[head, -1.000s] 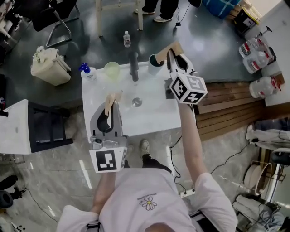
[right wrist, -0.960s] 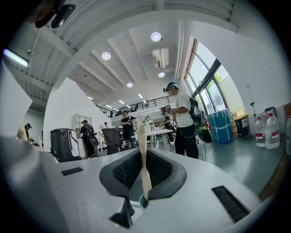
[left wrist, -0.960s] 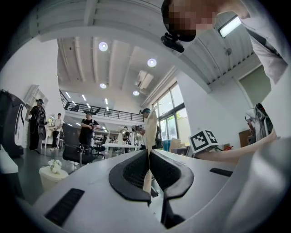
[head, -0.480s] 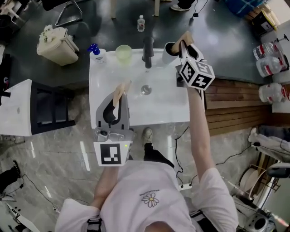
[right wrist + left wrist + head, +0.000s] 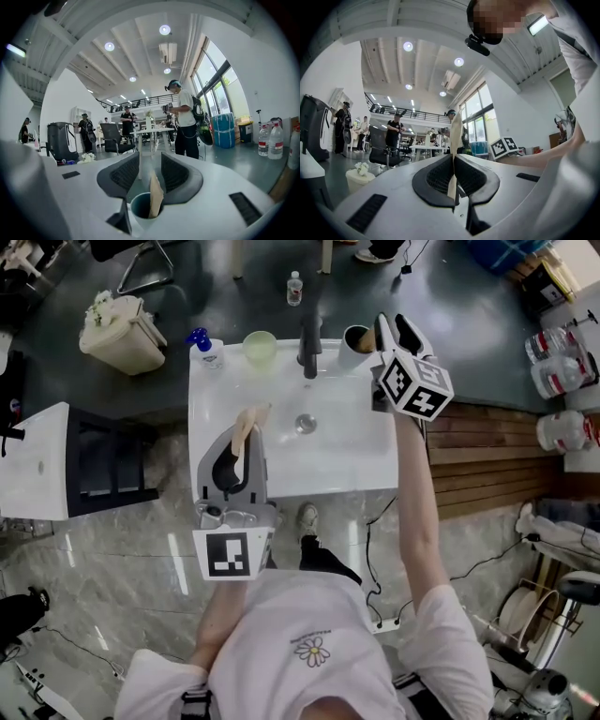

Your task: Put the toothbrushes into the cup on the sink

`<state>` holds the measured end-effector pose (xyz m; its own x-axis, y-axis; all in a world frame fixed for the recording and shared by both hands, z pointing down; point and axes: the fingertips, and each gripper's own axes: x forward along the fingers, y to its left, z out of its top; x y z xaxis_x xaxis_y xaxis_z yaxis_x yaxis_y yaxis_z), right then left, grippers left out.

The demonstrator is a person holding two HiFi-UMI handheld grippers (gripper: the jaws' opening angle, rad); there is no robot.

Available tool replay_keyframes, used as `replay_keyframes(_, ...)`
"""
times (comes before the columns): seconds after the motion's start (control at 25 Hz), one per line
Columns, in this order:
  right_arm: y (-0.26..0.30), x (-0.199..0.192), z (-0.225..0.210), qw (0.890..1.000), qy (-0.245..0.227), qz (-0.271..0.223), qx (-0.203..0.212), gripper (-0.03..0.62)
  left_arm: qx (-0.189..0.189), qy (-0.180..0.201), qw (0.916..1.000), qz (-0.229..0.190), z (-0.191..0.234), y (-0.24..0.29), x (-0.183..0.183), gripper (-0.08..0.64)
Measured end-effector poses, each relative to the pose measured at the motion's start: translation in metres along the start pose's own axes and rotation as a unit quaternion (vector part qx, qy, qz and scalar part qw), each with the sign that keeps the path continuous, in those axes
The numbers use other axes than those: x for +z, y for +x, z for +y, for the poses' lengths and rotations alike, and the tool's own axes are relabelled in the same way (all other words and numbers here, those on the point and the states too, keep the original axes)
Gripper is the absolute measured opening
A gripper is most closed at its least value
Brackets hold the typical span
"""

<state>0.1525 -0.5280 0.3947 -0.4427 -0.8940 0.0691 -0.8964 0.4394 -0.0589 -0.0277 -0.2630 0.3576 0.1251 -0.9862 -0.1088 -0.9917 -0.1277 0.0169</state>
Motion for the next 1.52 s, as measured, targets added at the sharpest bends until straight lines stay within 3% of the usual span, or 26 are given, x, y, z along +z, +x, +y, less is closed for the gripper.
replay_keyframes(0.28,-0.038,0.092,0.013,0.995,-0.024,-0.101,0.003,0.114,-0.018,0.002,0.9994,-0.028,-0.005,0.004,0.023,0.021)
replay_keyframes(0.6,-0.144,0.162,0.074,0.972,-0.083,-0.221,0.01,0.09,-0.04,0.003,0.9966,-0.071,-0.009,0.001,0.06,0.021)
replay_keyframes(0.8,-0.205,0.157,0.11,0.965,-0.085,-0.249,-0.009,0.049,-0.048,0.01,0.9943,-0.095,-0.013,-0.006,0.074,0.021)
replay_keyframes(0.96,-0.234,0.133,0.128,0.969,-0.08,-0.232,-0.029,0.012,-0.05,0.016,0.9934,-0.102,-0.012,-0.011,0.079,0.021)
replay_keyframes(1.2,-0.248,0.106,0.136,0.977,-0.047,-0.204,-0.033,0.012,-0.041,0.021,0.9934,-0.105,-0.005,-0.015,0.08,0.021)
replay_keyframes(1.52,-0.249,0.104,0.141,0.978,-0.055,-0.198,-0.03,0.012,-0.03,0.023,0.9938,-0.105,0.004,-0.016,0.081,0.021)
